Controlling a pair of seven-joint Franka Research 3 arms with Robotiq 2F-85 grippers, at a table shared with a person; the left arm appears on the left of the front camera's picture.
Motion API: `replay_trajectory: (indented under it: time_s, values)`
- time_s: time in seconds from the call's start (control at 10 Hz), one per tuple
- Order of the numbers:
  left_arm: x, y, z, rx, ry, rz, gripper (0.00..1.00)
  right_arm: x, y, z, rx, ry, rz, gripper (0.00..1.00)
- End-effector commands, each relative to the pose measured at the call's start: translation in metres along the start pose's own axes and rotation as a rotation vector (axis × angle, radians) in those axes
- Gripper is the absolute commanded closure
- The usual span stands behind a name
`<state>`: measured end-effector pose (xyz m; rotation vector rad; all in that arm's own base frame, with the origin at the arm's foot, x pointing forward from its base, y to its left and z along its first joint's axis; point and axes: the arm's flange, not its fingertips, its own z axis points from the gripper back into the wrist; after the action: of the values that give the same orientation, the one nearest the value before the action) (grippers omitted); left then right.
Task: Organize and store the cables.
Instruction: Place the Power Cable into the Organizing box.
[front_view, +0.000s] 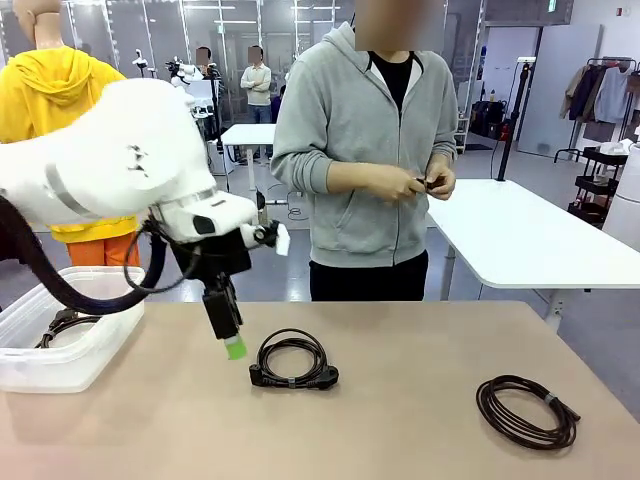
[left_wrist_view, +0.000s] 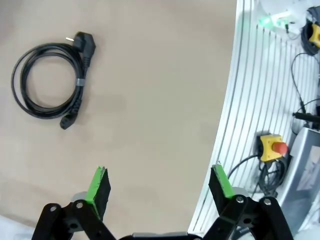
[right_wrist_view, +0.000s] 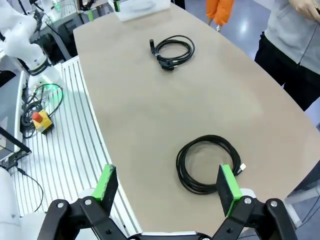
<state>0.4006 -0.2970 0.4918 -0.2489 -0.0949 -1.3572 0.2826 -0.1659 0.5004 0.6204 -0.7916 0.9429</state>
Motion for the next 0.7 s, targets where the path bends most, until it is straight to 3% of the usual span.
replay_trajectory:
  time_s: [0.0, 0.4, 0.5, 0.6]
  values:
    - [0.024, 0.001, -0.011, 0.003, 0.055, 0.03, 0.0, -0.02, -0.021, 0.007, 0.047, -0.05, 0.012, 0.0]
    - [0.043, -0.003, -0.023, -0.001, 0.065, 0.02, 0.0, -0.058, -0.029, 0.015, 0.088, -0.229, 0.015, 0.0]
    - [0.032, -0.006, -0.029, -0.024, 0.053, 0.022, 0.0, -0.047, -0.02, 0.009, 0.06, -0.125, 0.004, 0.0]
    - [0.032, -0.006, -0.029, -0.024, 0.053, 0.022, 0.0, -0.047, -0.02, 0.009, 0.06, -0.125, 0.004, 0.0]
